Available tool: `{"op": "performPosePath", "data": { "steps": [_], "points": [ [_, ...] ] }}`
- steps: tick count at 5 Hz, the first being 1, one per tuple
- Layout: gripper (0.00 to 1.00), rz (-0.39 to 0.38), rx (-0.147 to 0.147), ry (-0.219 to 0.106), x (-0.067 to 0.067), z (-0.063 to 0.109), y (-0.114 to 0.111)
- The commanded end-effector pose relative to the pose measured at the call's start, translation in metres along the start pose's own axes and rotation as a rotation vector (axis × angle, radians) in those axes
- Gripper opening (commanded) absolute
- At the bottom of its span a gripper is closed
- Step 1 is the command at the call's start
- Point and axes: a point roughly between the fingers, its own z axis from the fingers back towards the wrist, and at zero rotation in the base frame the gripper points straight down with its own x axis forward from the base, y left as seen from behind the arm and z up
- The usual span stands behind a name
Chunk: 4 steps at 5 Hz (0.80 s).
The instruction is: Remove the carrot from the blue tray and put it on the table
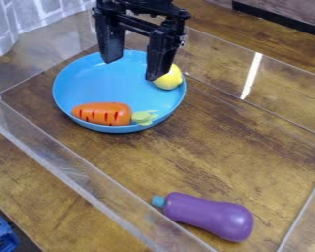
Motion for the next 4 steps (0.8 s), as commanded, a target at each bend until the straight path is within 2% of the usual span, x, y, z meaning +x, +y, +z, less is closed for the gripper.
{"op": "performPosePath", "data": {
  "steps": [1,2,3,4],
  "points": [
    [1.00,-0.142,0.015,0.020,-0.004,-0.002,-0.001],
    [1.00,-0.284,0.029,0.038,-0.008,-0.004,-0.003],
    [1.00,-0.409,0.045,0.050,-0.007,-0.024,0.003],
    [1.00,-0.569,0.067,0.049,-0.002,-0.045,0.014]
  ]
}}
